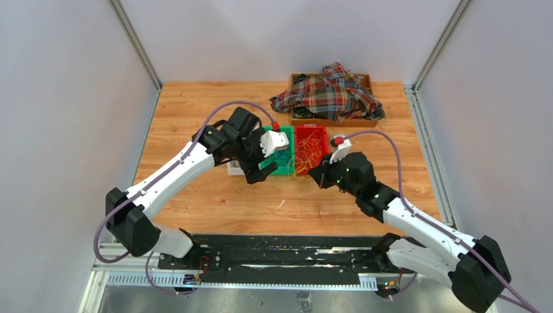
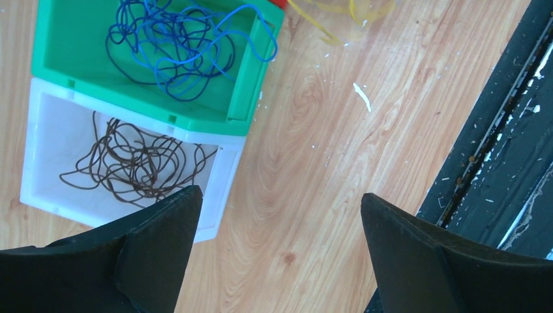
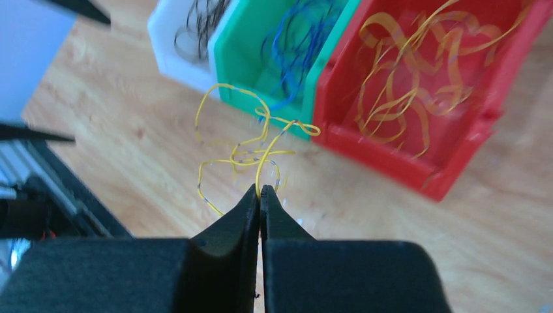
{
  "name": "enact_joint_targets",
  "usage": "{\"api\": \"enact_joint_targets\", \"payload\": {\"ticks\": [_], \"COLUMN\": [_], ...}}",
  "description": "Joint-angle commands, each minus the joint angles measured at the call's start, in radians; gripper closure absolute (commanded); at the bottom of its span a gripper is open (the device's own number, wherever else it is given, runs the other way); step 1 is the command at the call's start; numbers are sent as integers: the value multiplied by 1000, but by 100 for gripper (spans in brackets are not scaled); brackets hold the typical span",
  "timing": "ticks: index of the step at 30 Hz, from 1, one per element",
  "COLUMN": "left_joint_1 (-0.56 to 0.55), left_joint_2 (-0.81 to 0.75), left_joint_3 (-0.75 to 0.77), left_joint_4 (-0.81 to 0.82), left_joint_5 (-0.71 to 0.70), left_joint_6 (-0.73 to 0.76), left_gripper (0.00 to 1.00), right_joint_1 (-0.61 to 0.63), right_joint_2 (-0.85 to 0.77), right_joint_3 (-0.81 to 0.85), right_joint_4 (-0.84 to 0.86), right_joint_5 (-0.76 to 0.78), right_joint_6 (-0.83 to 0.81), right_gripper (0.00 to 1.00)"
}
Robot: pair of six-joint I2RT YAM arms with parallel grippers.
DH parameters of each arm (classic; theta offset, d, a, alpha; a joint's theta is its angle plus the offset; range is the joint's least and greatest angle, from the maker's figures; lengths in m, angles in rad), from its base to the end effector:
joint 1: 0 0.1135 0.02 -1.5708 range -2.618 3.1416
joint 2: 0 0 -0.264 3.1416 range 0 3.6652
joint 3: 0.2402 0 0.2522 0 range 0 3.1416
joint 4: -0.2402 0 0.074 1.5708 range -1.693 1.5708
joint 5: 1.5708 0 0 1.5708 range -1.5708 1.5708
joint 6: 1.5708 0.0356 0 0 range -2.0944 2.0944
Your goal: Untangle the cables
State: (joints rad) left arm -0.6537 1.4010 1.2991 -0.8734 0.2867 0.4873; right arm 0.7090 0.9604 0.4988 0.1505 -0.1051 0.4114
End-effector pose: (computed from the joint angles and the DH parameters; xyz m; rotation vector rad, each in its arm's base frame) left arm 0.2208 -0.1818 0.3189 1.4662 2.0766 -0.4301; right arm 0.1637 0.1453 0.2410 -0.3672 1.9395 0.8519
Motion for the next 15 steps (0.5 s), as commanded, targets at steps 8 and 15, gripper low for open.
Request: {"api": "enact_joint_targets", "payload": {"ticks": [8,15], "left_joint_1": [92,163], "left_joint_2": [-56,-57], "left_joint_3": [53,88], "left_joint_4": [-21,-38], "left_joint_5": [-25,-29], "left_joint_6": [-39,-70], "left_gripper": [2,2], "right_joint_1": [-180,-191], "right_joint_2": [108,267], "right_joint_3": [272,354], "right_joint_4": [-102,-82], "right_joint_5": [75,190], "right_joint_6": [-61,-125], "right_gripper": [99,99]}}
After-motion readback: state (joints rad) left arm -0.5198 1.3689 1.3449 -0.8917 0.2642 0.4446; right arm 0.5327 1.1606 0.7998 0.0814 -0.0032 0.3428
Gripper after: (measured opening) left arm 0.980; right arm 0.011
